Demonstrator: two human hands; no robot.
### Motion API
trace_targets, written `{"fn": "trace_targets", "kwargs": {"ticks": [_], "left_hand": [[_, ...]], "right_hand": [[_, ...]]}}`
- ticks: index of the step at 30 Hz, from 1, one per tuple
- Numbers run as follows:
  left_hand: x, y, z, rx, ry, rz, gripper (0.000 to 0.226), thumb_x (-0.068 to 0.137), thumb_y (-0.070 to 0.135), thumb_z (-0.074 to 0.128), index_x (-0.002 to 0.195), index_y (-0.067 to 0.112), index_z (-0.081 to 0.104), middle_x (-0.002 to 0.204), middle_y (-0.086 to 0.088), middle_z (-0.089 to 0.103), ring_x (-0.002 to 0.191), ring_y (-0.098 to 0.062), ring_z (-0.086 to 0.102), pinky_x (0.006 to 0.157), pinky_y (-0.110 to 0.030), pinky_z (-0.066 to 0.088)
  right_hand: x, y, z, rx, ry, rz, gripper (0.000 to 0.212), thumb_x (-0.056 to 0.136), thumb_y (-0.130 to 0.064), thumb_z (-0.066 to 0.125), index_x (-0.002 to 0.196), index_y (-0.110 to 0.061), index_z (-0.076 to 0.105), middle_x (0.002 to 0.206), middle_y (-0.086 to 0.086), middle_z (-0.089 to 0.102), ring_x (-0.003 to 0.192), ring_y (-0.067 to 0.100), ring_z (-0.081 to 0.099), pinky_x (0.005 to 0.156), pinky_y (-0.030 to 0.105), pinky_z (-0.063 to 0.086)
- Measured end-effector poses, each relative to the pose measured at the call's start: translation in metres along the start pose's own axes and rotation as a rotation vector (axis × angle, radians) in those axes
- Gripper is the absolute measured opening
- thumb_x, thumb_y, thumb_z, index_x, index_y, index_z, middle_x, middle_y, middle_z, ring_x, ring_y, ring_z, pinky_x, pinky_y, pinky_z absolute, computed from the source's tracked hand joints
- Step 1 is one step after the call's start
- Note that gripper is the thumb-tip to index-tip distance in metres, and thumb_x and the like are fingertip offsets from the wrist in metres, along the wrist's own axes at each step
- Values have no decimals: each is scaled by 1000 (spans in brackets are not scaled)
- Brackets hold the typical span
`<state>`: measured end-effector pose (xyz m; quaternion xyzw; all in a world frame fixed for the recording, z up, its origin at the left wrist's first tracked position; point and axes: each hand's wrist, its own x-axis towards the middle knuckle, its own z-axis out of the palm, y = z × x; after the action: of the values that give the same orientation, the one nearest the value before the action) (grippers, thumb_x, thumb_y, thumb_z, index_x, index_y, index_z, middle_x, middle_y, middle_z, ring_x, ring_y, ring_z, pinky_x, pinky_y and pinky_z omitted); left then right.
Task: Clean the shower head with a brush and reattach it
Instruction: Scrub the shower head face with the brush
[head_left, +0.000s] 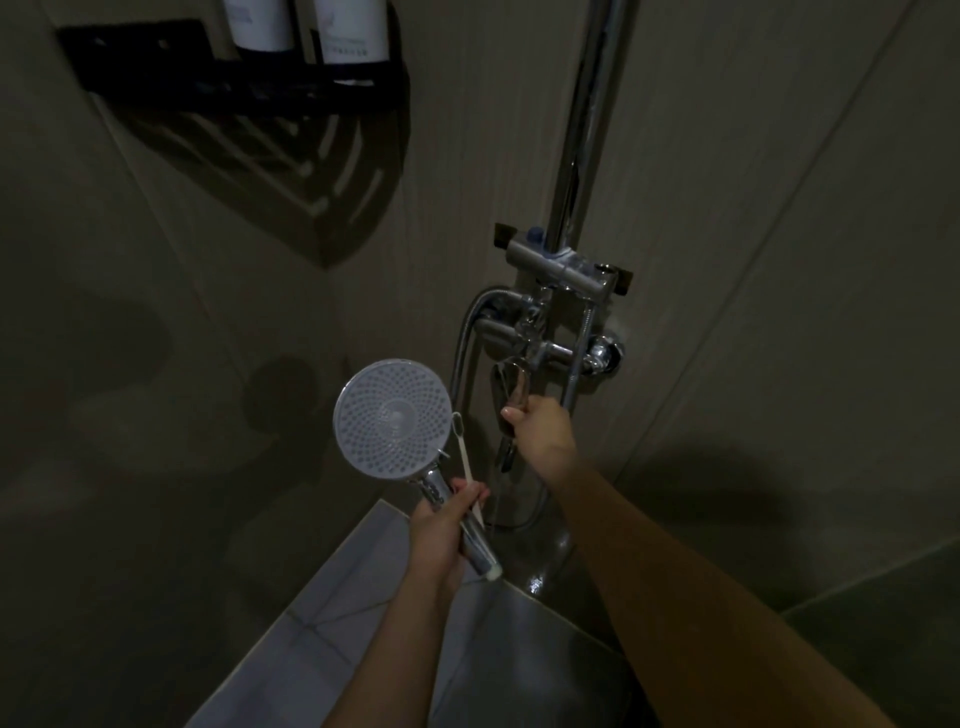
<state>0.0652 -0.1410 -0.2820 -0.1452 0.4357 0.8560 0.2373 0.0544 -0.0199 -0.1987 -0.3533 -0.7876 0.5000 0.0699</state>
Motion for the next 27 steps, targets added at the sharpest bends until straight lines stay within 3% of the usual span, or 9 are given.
{"fn": "trace_targets", "kwargs": {"ticks": [4, 7, 10, 13, 16, 19, 23, 25, 27], "left_hand": [[1, -1, -6, 26, 9, -30, 21, 84, -9, 56, 74, 9, 53, 56, -1, 65, 57, -11, 67, 62, -20, 57], [4, -3, -9, 28, 5, -38, 21, 84, -9, 56, 74, 9, 54, 57, -2, 66, 57, -11, 67, 60, -21, 57], [5, -2, -11, 37, -3, -64, 16, 82, -6, 60, 77, 9, 58, 70, -10, 66, 60, -15, 67, 62, -26, 58], [6, 0, -11, 65, 15, -64, 12, 83, -4, 59, 85, 8, 61, 73, -13, 66, 57, -17, 67, 54, -26, 57], [5, -5, -16, 141, 34, -61, 13, 83, -3, 60, 89, 8, 62, 78, -13, 66, 59, -16, 67, 54, -24, 56], [8, -12, -23, 125, 32, -85, 12, 83, -1, 61, 95, 3, 62, 92, -19, 66, 75, -24, 67, 68, -31, 58], [12, -19, -30, 81, 89, -72, 11, 83, -3, 61, 87, 7, 58, 89, -18, 66, 73, -22, 66, 74, -32, 55], [12, -18, -35, 75, 110, -69, 16, 85, -4, 58, 80, 11, 55, 66, -3, 68, 56, -10, 65, 57, -22, 56], [13, -15, -41, 92, 131, -60, 19, 87, -3, 56, 79, 14, 55, 52, 8, 64, 48, -2, 62, 50, -17, 52]], "right_hand": [[-1, 17, 10, 195, -5, 63, 8, 92, -15, 55, 90, -12, 61, 85, 6, 60, 83, 23, 62, 81, 36, 52], [-10, 34, 21, 270, -141, 224, 22, 92, -23, 56, 73, -13, 52, 69, 6, 54, 55, 15, 50, 50, 22, 43], [-24, 39, 33, 329, -405, 325, 20, 97, -24, 47, 85, -10, 54, 73, 4, 56, 45, 4, 57, 43, 14, 43], [-27, 42, 40, 336, -475, 246, 25, 95, -13, 50, 112, 3, 59, 76, 3, 59, 42, -2, 57, 38, 8, 42], [-22, 47, 49, 263, -435, 191, 18, 92, -3, 52, 98, 11, 62, 69, 10, 55, 34, -2, 54, 34, 10, 40], [-16, 56, 57, 278, -262, 196, 31, 95, 1, 45, 66, -3, 55, 58, 11, 58, 38, 5, 60, 41, 15, 49], [-15, 64, 62, 354, -210, 232, 29, 96, -9, 43, 68, -10, 52, 37, -5, 56, 34, -1, 51, 42, 13, 46], [-12, 70, 65, 204, -216, 196, 21, 94, -14, 48, 82, -6, 64, 48, -4, 61, 43, -5, 56, 55, 18, 46], [-12, 77, 64, -72, -293, 145, 25, 95, -15, 49, 107, 0, 65, 91, 11, 70, 86, 3, 67, 76, 22, 45]]}}
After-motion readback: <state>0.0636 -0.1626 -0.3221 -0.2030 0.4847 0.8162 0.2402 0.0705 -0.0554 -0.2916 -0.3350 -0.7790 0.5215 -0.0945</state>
